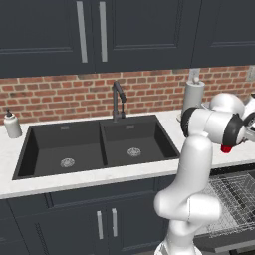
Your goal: Pick up the cup and bowl from the counter, place them in the dishwasher, and close the dishwasher door.
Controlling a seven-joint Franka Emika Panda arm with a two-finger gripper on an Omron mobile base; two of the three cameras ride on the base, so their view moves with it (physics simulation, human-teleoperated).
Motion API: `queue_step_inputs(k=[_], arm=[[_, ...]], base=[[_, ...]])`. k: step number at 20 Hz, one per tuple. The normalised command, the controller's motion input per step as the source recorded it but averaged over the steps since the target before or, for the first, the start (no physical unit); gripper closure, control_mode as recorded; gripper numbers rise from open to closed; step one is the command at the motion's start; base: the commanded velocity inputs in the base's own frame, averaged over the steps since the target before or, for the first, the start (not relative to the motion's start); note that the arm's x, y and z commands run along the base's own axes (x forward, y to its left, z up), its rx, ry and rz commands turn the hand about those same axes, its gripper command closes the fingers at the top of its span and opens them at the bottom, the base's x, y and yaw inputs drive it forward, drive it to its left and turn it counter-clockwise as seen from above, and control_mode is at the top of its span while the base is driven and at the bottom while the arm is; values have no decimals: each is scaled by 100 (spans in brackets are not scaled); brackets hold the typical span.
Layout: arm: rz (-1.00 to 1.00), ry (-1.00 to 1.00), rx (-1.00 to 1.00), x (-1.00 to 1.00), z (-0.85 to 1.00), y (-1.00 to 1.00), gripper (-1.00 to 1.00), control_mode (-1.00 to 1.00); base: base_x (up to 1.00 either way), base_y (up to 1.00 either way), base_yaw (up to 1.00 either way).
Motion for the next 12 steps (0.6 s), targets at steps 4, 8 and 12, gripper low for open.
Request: queue_step_inputs(k=[4, 8, 12], arm=[[0, 0, 0, 0, -40, -3, -100, -100], [0, 0, 0, 0, -37, -1, -100, -100], [0, 0, 0, 0, -29, 0, -100, -100]], base=[[0, 0, 0], [0, 0, 0], [0, 0, 0]])
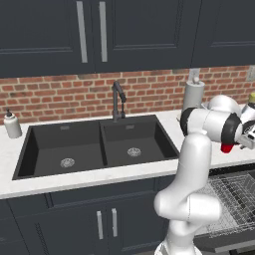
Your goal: Pick up the cup and bowl from the counter, place them in the dishwasher, and close the dishwasher door.
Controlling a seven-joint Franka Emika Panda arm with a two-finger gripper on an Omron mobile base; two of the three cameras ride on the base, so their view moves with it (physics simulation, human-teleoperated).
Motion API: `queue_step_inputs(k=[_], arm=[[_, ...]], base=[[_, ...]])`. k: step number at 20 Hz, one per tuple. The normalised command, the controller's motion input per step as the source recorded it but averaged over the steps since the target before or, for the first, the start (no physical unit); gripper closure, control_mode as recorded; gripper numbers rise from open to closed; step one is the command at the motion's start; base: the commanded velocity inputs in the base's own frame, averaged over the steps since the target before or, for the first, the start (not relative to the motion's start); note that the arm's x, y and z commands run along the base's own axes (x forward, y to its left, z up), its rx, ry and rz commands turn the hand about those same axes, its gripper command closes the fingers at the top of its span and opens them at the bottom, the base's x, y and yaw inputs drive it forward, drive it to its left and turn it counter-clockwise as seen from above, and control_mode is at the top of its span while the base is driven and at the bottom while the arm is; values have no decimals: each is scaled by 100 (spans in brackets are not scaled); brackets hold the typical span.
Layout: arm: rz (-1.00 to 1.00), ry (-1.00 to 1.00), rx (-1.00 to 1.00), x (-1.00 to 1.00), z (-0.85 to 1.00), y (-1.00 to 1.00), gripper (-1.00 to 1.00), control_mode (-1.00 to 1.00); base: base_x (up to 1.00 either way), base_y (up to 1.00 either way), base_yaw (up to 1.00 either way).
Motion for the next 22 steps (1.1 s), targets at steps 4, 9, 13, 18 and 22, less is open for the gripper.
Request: queue_step_inputs(k=[4, 9, 13, 18, 22], arm=[[0, 0, 0, 0, -3, 0, -100, -100], [0, 0, 0, 0, 0, 0, 100, -100], [0, 0, 0, 0, 0, 0, 100, -100], [0, 0, 0, 0, 0, 0, 100, -100], [0, 0, 0, -4, 1, 0, 100, -100]], base=[[0, 0, 0], [0, 0, 0], [0, 0, 0], [0, 0, 0], [0, 0, 0]])
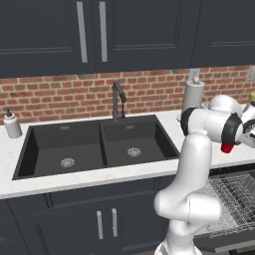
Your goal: Pick up the cup and bowl from the counter, place them in the dishwasher, and close the dishwasher door.
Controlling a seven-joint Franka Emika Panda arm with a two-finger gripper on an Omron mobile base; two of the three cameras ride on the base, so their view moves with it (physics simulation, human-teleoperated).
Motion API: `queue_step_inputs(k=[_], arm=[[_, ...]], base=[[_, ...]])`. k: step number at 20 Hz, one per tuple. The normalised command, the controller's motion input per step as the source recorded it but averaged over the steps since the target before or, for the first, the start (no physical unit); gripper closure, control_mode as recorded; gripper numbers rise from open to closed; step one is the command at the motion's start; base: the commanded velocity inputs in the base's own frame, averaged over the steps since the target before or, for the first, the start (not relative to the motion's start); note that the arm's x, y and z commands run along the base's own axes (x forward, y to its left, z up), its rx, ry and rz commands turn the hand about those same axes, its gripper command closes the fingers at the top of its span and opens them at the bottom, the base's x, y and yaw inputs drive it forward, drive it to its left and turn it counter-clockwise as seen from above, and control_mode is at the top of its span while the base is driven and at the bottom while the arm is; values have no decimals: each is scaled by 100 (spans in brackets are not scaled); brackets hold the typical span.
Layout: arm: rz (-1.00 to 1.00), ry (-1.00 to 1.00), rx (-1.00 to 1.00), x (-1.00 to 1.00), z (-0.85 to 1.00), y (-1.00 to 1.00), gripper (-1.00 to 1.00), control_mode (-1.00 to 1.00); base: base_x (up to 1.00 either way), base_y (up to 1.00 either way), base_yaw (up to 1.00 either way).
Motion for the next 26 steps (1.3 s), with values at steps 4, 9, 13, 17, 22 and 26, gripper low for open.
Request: queue_step_inputs(k=[4, 9, 13, 17, 22, 26], arm=[[6, -3, 0, -56, 19, 8, 100, -100], [18, -9, 0, -98, 22, 16, 100, -100], [24, -6, 0, -100, 9, 28, 100, -100], [26, -7, -3, -100, 0, 39, 100, -100], [24, -3, -9, -85, -8, 44, 100, -100], [20, 0, -14, -38, -15, 42, 100, -100]], base=[[0, 0, 0], [0, 0, 0], [0, 0, 0], [0, 0, 0], [0, 0, 0], [0, 0, 0]])
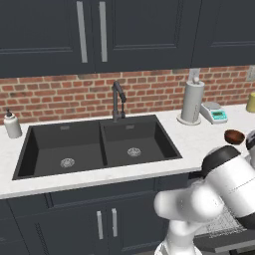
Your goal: Pick up the cup and bowl from the counter, place them in the dishwasher, and close the dishwasher door.
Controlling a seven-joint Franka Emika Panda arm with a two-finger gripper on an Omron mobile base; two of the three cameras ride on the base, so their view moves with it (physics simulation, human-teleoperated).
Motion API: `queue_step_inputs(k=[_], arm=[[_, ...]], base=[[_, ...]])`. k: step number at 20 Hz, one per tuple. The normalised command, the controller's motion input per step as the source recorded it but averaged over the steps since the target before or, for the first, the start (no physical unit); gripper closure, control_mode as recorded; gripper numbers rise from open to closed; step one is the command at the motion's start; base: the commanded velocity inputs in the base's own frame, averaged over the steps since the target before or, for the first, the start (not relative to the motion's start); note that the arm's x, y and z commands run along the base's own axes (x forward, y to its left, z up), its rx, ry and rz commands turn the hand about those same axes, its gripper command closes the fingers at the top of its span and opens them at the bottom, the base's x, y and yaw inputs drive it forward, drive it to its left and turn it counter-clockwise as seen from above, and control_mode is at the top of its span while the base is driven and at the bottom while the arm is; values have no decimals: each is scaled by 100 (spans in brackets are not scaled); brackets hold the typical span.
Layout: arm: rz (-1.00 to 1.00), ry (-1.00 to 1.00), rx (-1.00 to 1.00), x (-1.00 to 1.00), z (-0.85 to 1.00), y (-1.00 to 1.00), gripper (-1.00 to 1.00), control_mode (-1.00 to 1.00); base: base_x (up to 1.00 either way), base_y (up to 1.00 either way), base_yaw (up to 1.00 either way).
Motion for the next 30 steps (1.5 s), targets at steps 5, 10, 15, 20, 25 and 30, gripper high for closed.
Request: queue_step_inputs(k=[5, 10, 15, 20, 25, 30], arm=[[16, 0, -13, -7, -14, 24, 100, -100], [7, 2, -9, 0, -43, 8, 100, -100], [1, 0, -1, 0, -42, 0, 100, -100], [0, -1, 0, 0, -34, 0, 100, -100], [0, -3, 0, 0, -50, 0, 100, -100], [0, -7, 0, 0, -26, -12, 100, -100]], base=[[0, 0, 0], [0, 0, 0], [0, 0, 0], [0, 0, 0], [0, 0, 0], [0, 0, 0]])
